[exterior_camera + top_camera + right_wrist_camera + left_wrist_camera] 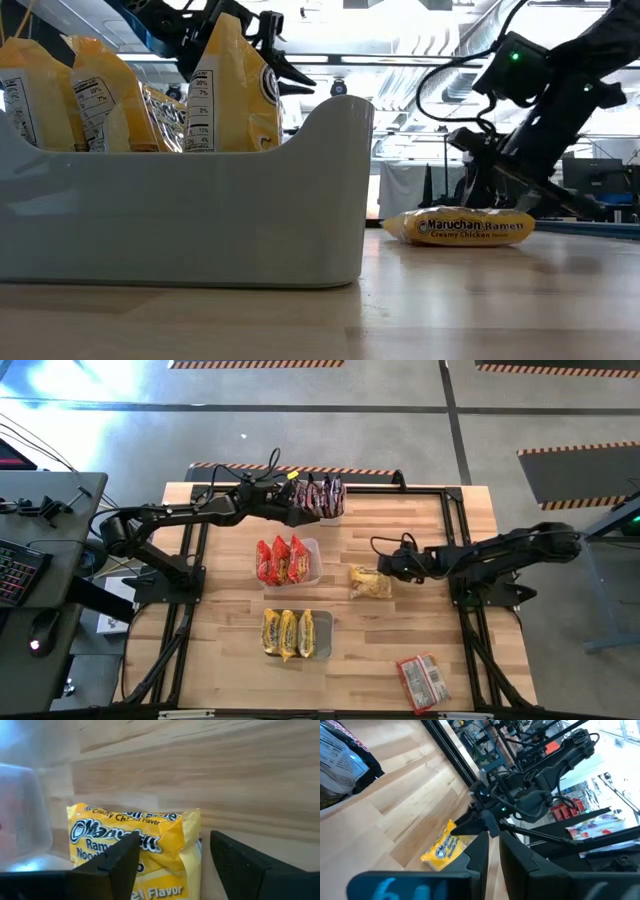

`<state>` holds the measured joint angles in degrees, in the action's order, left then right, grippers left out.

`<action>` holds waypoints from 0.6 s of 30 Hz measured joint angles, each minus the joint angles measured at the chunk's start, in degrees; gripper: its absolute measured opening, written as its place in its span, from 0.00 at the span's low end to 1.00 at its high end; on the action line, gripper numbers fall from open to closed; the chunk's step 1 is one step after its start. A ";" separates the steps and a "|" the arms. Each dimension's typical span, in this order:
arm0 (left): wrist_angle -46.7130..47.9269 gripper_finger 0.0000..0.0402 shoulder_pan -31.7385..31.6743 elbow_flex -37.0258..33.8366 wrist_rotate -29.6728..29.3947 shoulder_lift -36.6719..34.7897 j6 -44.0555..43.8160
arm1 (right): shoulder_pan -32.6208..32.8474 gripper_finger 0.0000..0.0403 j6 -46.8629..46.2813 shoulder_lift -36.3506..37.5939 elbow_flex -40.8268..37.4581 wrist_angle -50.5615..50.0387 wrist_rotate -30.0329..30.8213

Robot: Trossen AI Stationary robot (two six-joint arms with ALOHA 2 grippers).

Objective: Sort Maruchan noodles
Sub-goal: Put the yellow noodle pack into the gray bin

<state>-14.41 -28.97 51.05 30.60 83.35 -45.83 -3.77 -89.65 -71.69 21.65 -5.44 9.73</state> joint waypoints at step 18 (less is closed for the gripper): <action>0.17 0.09 0.01 0.00 0.20 0.05 -1.53 | -0.14 0.02 12.03 -5.31 0.02 15.01 3.24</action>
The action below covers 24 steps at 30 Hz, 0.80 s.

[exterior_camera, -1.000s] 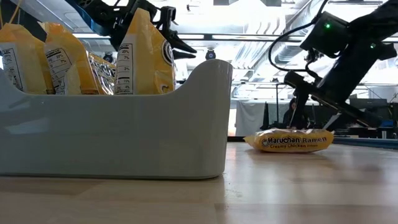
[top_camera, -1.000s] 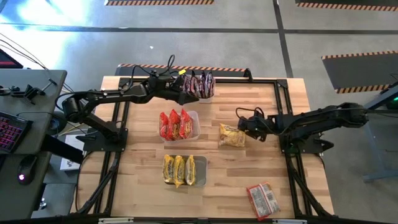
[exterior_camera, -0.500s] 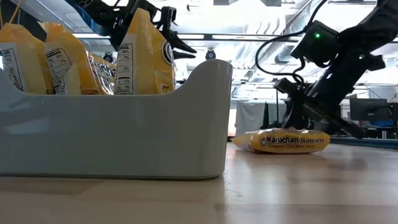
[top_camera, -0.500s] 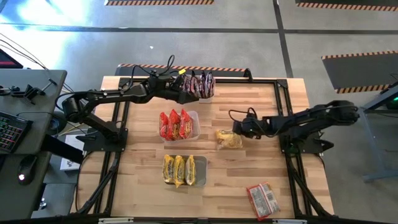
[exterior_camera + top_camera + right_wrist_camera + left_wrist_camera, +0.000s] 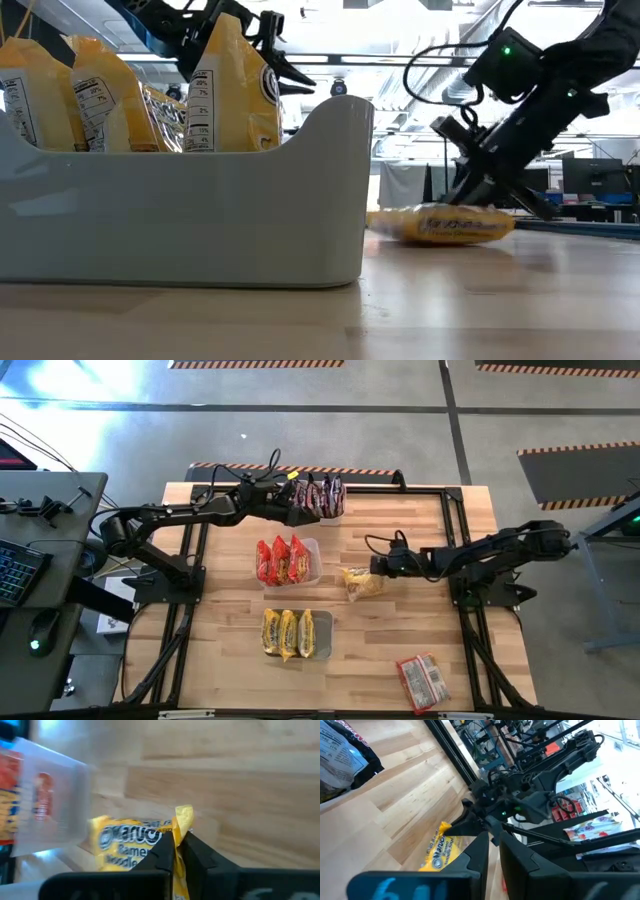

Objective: Sort Maruchan noodles
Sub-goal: Put the yellow noodle pack into the gray bin

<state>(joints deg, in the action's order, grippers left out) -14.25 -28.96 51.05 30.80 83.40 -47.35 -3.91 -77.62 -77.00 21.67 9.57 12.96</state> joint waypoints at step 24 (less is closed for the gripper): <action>16.19 0.44 7.87 19.15 -2.41 18.75 23.14 | -6.99 0.00 24.94 7.05 -0.04 24.39 -1.06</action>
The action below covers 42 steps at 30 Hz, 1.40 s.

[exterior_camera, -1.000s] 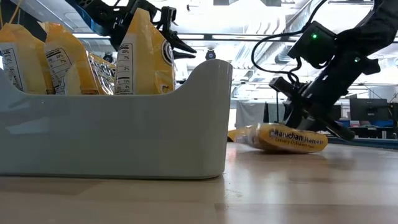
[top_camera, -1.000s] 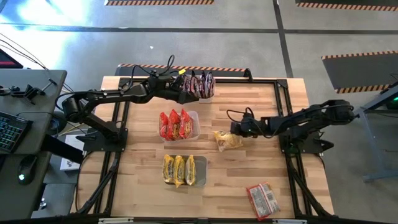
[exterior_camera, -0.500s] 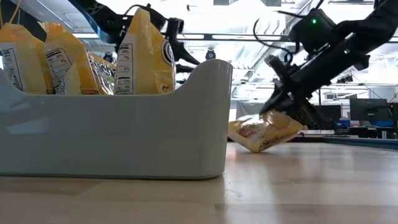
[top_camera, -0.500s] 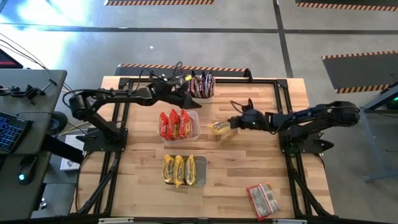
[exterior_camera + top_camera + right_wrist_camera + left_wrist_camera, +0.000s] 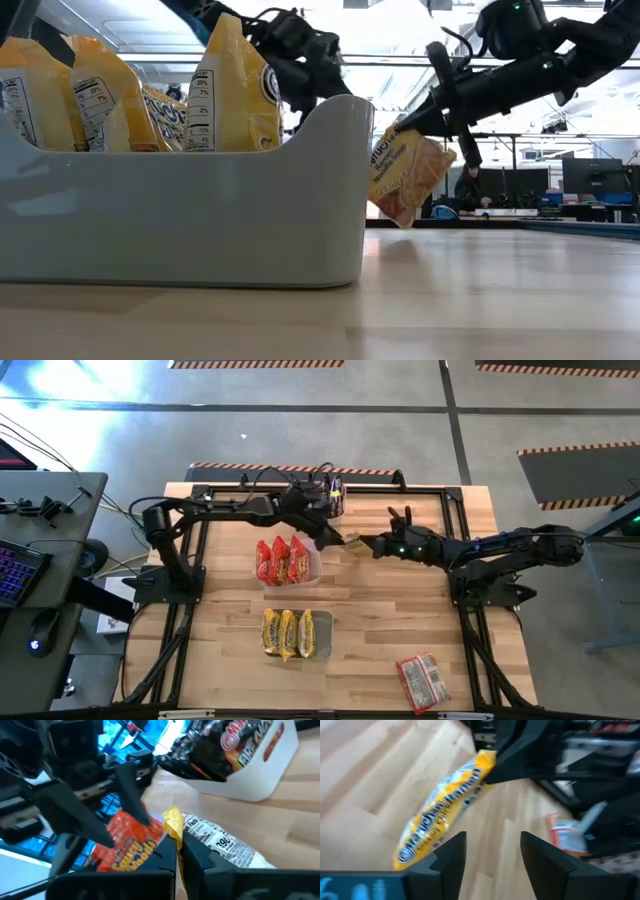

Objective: Sort Maruchan noodles
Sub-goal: Put the yellow noodle pack into the gray bin

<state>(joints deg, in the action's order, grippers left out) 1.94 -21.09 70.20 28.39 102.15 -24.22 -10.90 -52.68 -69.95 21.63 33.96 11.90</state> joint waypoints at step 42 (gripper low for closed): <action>0.24 0.57 3.94 5.57 -8.43 6.79 24.31 | 0.04 0.00 6.26 0.00 0.11 8.87 -4.66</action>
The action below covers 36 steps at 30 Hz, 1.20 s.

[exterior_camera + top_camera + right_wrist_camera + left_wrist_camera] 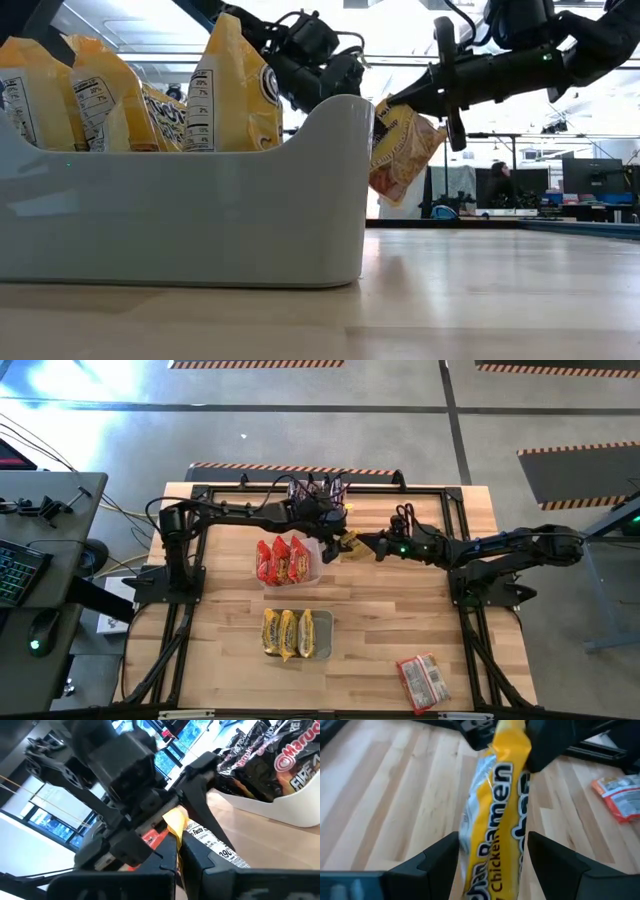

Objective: Sort Maruchan noodles
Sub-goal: Put the yellow noodle pack into the gray bin

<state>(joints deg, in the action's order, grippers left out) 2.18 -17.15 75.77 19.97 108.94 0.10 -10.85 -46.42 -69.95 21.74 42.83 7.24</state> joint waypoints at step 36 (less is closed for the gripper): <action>1.02 0.20 -4.91 -0.04 13.26 -3.57 -4.52 | -1.72 0.35 11.40 7.84 0.07 5.65 1.85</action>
<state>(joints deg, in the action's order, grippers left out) 3.20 -22.06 75.72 33.22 105.37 -4.43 -12.57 -35.02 -62.12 21.80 48.47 9.09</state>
